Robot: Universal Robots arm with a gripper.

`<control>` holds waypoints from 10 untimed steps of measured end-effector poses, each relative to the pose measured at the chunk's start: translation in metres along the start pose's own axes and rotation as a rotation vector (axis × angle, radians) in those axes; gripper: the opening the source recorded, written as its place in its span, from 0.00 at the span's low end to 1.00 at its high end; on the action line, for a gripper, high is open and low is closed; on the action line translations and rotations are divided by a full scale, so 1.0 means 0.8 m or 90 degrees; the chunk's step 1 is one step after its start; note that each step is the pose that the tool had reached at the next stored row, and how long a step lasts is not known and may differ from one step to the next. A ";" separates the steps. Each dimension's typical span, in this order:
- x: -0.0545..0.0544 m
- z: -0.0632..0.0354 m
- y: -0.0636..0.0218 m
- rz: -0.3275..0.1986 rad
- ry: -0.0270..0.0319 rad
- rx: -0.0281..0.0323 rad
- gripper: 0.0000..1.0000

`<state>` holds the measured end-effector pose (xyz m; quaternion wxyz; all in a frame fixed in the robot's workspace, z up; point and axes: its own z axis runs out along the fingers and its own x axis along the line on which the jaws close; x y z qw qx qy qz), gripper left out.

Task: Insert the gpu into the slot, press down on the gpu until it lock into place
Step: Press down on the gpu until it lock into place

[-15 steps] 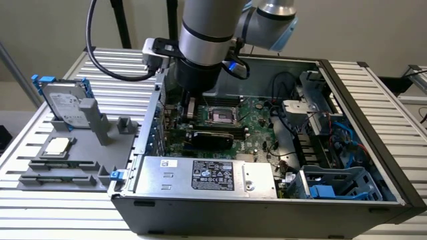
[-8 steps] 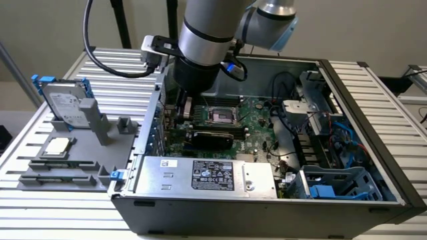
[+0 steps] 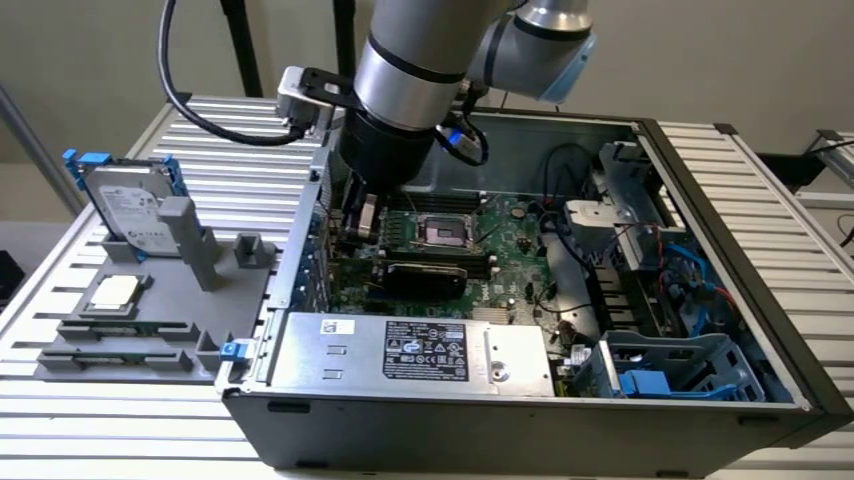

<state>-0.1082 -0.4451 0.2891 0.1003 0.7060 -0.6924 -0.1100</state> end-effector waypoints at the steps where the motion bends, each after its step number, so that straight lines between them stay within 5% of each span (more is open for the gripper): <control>1: 0.000 0.000 0.001 0.000 0.0014 -0.0048 0.11; 6: 0.000 0.001 0.004 0.001 0.0025 -0.0232 0.11; 10: 0.000 0.001 0.005 0.002 0.0045 -0.0276 0.11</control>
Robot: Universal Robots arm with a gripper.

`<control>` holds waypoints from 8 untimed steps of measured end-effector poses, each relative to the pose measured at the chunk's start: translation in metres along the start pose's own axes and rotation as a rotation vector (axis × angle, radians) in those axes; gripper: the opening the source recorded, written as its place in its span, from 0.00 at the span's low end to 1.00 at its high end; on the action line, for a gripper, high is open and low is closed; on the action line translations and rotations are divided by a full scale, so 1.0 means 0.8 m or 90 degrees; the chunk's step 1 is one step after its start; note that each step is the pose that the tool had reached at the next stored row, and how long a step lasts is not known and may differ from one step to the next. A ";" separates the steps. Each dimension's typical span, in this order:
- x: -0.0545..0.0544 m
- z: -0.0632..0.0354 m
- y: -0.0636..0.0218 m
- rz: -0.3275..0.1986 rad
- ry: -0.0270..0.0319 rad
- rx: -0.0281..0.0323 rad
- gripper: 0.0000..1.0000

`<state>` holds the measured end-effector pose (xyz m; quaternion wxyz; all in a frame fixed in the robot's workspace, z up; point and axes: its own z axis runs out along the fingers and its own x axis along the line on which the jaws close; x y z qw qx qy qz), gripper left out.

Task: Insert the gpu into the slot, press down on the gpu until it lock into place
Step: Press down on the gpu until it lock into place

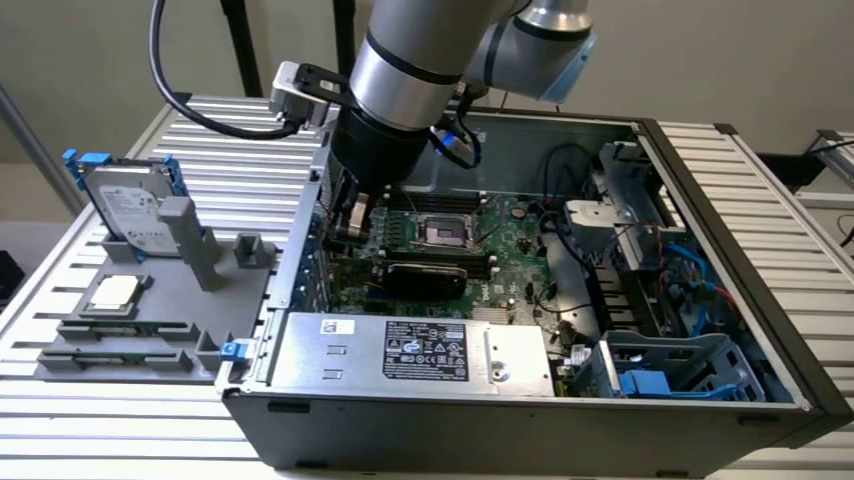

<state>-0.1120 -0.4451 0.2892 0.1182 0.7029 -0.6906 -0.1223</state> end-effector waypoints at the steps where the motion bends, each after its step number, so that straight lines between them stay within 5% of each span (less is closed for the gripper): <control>1: 0.000 0.000 0.000 0.000 0.0002 -0.0002 0.11; 8: 0.000 -0.002 0.001 0.002 -0.0002 -0.0004 0.11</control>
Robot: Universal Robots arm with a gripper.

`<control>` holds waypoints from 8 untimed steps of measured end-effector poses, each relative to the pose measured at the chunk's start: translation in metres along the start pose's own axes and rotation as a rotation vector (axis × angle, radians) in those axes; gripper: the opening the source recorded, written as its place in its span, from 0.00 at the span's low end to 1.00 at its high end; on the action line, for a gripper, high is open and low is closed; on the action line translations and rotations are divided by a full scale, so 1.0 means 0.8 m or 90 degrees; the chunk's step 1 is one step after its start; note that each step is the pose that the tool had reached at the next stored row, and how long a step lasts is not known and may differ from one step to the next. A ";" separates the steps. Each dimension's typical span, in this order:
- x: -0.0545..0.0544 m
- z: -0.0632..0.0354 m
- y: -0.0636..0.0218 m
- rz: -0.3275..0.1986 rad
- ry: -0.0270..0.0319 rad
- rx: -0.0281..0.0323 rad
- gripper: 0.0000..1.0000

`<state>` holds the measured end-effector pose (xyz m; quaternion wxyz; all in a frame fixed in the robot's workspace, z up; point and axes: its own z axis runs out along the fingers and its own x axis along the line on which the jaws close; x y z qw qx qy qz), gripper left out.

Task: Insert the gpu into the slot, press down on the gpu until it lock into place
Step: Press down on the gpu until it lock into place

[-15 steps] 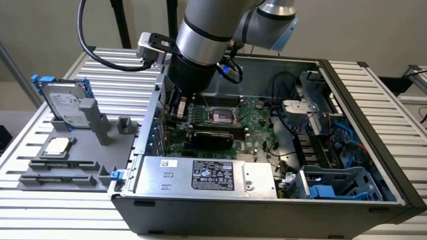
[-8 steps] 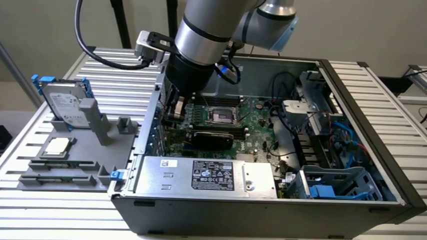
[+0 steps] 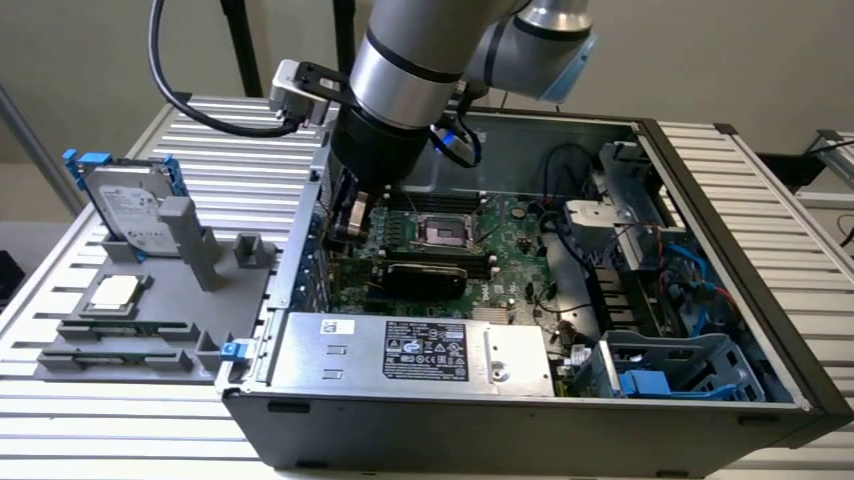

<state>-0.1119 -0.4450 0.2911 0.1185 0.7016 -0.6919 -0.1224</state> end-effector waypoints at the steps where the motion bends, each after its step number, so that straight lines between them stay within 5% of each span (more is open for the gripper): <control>1: 0.000 -0.001 0.000 0.000 0.0000 -0.0001 0.11; 8: -0.003 -0.001 0.000 0.001 -0.0003 0.0000 0.11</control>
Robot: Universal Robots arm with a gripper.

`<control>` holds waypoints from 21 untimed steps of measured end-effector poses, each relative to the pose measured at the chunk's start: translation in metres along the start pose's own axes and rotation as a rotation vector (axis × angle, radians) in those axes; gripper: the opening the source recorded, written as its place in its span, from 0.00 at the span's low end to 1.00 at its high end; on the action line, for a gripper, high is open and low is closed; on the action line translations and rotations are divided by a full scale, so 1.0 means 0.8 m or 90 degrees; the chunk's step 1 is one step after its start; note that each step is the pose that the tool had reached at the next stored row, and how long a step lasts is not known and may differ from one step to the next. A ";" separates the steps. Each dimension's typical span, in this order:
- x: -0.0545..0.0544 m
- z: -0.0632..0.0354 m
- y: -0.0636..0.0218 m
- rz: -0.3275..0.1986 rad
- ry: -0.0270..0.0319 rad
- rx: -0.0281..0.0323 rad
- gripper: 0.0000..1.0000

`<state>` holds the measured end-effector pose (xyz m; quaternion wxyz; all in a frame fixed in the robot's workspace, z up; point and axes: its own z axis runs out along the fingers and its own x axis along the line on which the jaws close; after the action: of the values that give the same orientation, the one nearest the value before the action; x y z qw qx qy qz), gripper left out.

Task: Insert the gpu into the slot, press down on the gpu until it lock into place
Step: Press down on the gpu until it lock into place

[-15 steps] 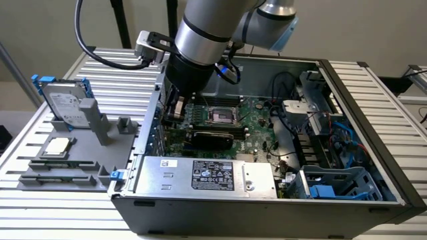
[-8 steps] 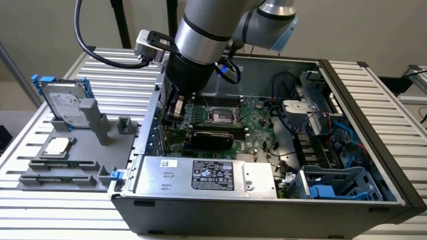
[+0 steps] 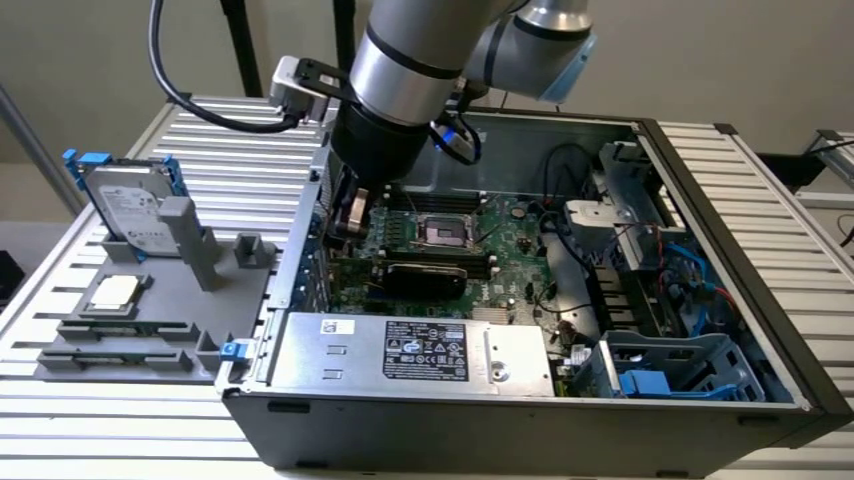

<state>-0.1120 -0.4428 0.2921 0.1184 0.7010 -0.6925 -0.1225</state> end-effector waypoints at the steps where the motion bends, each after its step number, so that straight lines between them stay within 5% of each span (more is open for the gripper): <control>1: 0.000 0.000 0.000 0.000 -0.0001 0.0000 0.11; 21: -0.006 0.000 0.002 0.003 -0.0014 -0.0013 0.11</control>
<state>-0.1137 -0.4381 0.2925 0.1187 0.6989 -0.6944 -0.1237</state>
